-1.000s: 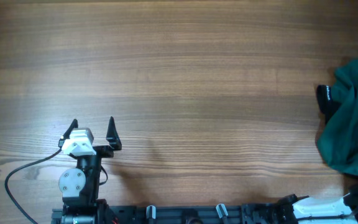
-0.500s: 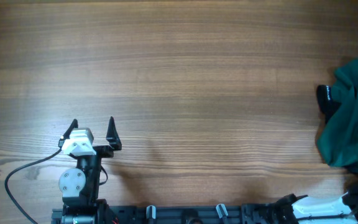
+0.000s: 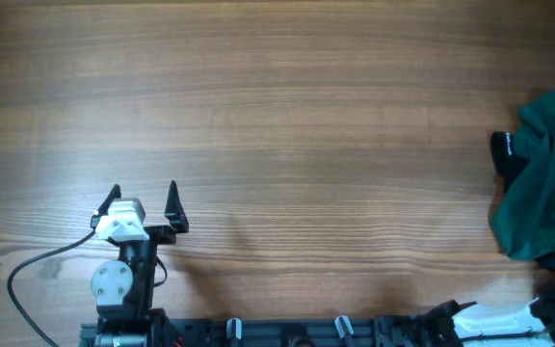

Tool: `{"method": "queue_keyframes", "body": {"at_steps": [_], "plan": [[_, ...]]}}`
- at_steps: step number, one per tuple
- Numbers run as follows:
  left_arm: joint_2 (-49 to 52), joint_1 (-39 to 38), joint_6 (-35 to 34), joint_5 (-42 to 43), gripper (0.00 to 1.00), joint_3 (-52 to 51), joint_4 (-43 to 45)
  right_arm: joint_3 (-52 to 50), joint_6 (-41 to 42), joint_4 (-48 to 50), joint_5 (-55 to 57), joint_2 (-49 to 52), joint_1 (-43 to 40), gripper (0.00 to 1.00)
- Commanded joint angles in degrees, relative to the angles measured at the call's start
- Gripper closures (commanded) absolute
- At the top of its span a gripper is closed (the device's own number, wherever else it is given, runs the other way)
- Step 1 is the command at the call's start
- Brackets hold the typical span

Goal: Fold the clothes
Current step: 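Reach the right gripper to the green bag and grasp its edge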

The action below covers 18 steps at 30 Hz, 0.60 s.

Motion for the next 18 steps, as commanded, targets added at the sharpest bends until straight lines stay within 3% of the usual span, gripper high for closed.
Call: {"method": "queue_keyframes", "body": {"at_steps": [1, 3, 5, 11, 18], "plan": [[-0.35, 0.33, 0.92, -0.33, 0.00, -0.26, -0.09, -2.58, 1.44, 1.44, -1.05, -1.11, 0.20, 0.56], [-0.35, 0.33, 0.92, -0.33, 0.00, -0.26, -0.09, -3.67, 1.44, 2.21, -1.03, -1.11, 0.20, 0.64], [-0.35, 0.33, 0.92, -0.33, 0.00, -0.26, -0.07, -3.65, 1.31, 2.80, -2.78, -1.11, 0.20, 0.95], [-0.35, 0.33, 0.92, -0.33, 0.00, -0.26, -0.09, -1.97, 0.96, 2.43, -5.79, -1.25, 0.92, 0.96], [-0.35, 0.33, 0.92, -0.33, 0.00, -0.26, -0.07, 9.42, 0.85, -1.42, -5.95, -4.57, 12.83, 0.96]]}}
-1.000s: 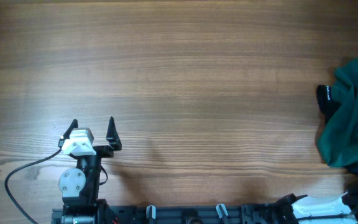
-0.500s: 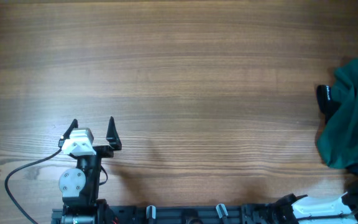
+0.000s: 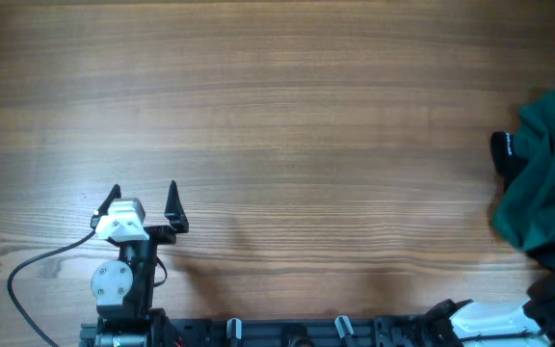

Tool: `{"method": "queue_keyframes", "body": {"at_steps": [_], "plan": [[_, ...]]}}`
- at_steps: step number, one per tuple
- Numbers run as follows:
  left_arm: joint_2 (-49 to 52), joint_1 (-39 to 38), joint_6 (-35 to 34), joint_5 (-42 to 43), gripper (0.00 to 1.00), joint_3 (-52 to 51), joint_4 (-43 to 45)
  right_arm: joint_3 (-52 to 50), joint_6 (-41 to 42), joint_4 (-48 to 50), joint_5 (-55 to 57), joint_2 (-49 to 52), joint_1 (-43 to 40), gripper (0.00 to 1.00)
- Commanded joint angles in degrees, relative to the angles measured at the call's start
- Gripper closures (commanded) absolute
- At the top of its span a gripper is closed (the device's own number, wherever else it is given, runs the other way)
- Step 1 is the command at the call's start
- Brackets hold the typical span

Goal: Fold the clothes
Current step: 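Reach the right gripper to the green bag and grasp its edge, then drag the green bag with the right gripper toward table center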

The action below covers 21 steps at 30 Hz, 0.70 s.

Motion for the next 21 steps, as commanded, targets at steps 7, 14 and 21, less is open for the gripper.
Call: {"method": "queue_keyframes", "body": {"at_steps": [7, 14, 21], "plan": [[-0.35, 0.33, 0.92, -0.33, 0.00, -0.26, -0.07, 8.55, 0.50, 0.48, -2.21, -3.72, 18.10, 0.96], [-0.35, 0.33, 0.92, -0.33, 0.00, -0.26, -0.09, 14.29, 1.64, 1.77, -2.62, -3.74, 29.77, 0.96], [-0.35, 0.33, 0.92, -0.33, 0.00, -0.26, -0.09, 14.29, 6.14, 7.19, -3.89, -3.74, 41.05, 0.96]]}}
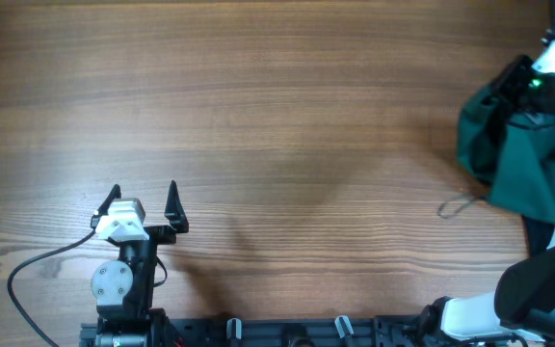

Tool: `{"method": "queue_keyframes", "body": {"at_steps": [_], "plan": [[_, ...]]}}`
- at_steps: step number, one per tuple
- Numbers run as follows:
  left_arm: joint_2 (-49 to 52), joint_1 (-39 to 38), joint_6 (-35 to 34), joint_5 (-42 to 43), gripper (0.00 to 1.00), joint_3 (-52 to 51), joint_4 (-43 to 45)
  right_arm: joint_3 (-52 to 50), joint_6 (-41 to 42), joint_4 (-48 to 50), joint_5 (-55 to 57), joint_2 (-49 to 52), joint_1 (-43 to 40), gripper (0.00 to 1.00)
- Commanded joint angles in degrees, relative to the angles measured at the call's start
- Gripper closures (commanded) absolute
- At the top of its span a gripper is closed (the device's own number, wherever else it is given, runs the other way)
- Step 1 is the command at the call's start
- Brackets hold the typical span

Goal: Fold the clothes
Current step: 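Drag the green bag with the right gripper toward table center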

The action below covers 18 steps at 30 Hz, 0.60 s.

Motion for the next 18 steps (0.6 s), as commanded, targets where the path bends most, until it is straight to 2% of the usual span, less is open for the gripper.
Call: {"method": "queue_keyframes", "body": {"at_steps": [1, 6, 9, 14, 18], "plan": [[-0.35, 0.33, 0.92, -0.33, 0.00, -0.26, -0.07, 1.40, 3.43, 2.91, -2.05, -0.92, 5.84, 0.96], [-0.35, 0.33, 0.92, -0.33, 0.00, -0.26, -0.07, 1.40, 7.37, 8.81, -2.19, -0.92, 15.52, 0.96], [-0.35, 0.33, 0.92, -0.33, 0.00, -0.26, -0.09, 1.40, 11.98, 16.04, -2.12, -0.90, 22.67, 0.96], [-0.35, 0.33, 0.92, -0.33, 0.00, -0.26, -0.09, 1.38, 18.78, 23.02, 0.79, -0.76, 28.96, 0.96], [-0.35, 0.33, 0.92, -0.33, 0.00, -0.26, -0.07, 1.25, 21.14, 27.19, 2.36, -0.66, 32.61, 0.96]]}}
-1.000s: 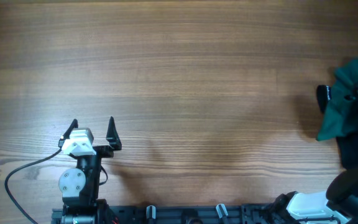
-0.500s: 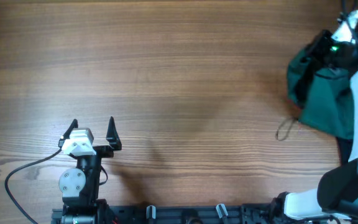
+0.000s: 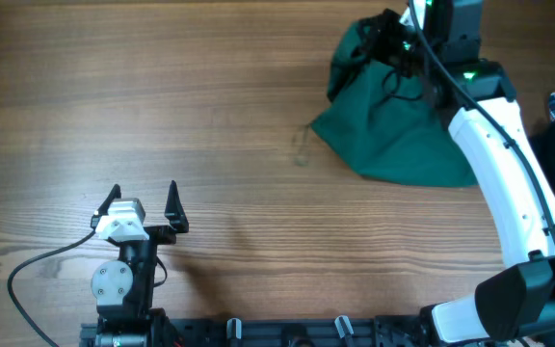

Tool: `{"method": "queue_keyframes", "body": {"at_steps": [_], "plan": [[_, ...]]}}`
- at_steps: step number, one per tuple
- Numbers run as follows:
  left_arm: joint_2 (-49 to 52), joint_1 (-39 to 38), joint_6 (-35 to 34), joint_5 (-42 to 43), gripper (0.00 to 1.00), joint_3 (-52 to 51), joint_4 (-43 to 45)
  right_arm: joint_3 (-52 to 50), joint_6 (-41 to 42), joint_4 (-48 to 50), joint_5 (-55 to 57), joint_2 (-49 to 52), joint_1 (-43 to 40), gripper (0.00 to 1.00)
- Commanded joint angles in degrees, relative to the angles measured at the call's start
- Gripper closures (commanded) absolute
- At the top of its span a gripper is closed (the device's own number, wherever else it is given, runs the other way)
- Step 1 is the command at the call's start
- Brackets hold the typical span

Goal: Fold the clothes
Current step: 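Drag the green bag with the right gripper toward table center, then reach the left gripper to the bag's left side and grasp it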

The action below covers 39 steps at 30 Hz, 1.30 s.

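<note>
A dark green garment (image 3: 393, 125) hangs bunched from my right gripper (image 3: 400, 37), which is shut on its top near the table's far edge, right of centre. The lower part of the cloth spreads over the wood, and a thin drawstring (image 3: 302, 149) trails off its left corner. My left gripper (image 3: 145, 204) rests open near the front left, far from the cloth, with nothing between its fingers.
More clothing lies at the right edge: a dark item and a bit of plaid fabric. The right arm's white link (image 3: 504, 164) stretches from the front right corner up over the table (image 3: 162, 87).
My right gripper has moved left and farther back with the green garment, from the far right edge to right of centre. More of the cloth now lies spread on the table.
At first the green garment lay crumpled at the right edge with the right arm low at the front corner. Then the right gripper was shut on it at the far right, lifted. Now it holds it right of centre. The left arm has stayed still.
</note>
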Motion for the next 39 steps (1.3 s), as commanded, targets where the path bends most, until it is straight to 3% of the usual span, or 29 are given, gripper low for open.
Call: {"method": "queue_keyframes", "body": {"at_steps": [1, 9, 11, 13, 15, 20, 23, 27, 32, 34, 39], "plan": [[-0.35, 0.33, 0.92, -0.33, 0.00, -0.26, -0.07, 1.25, 3.67, 2.43, 3.10, -0.66, 2.84, 0.96], [-0.35, 0.33, 0.92, -0.35, 0.00, -0.26, 0.57, 1.22, 5.60, 4.48, 5.09, 1.40, 6.16, 0.96], [-0.35, 0.31, -1.46, 7.04, 0.00, -0.26, 7.32, 1.22, 6.64, 5.51, 4.85, 2.93, 6.60, 0.96], [-0.28, 0.31, -2.19, 22.86, 0.00, -0.24, 12.70, 1.22, 7.15, 6.67, 4.83, 4.00, 7.13, 0.96], [0.70, 0.31, -6.01, 29.35, 0.00, 0.15, 12.02, 1.22, 7.17, 8.44, 4.85, 4.72, 7.76, 0.96], [10.10, 0.31, -7.23, 42.56, 0.00, 3.67, 9.07, 1.22, 7.21, 11.19, 4.85, 4.96, 8.57, 0.96], [21.03, -1.79, -3.30, 44.94, 0.00, 9.05, 9.03, 1.22, 7.21, 11.63, 4.87, 5.05, 8.61, 0.96], [41.00, -14.34, 6.25, 38.82, 0.00, 20.00, 8.50, 1.22, 7.13, 12.04, 5.22, 5.07, 8.61, 0.96], [70.16, -33.16, 18.58, 16.13, 0.00, 35.54, 4.63, 1.22, 7.13, 12.90, 5.53, 5.07, 8.61, 0.96], [77.42, -34.99, 19.06, 13.16, 0.00, 36.79, 10.47, 1.22, 6.93, 12.87, 5.53, 5.07, 8.61, 0.96], [79.84, -33.55, 19.10, 11.82, 0.00, 36.79, 20.94, 1.22, 5.42, 12.61, 5.51, 5.07, 8.61, 0.96]]}}
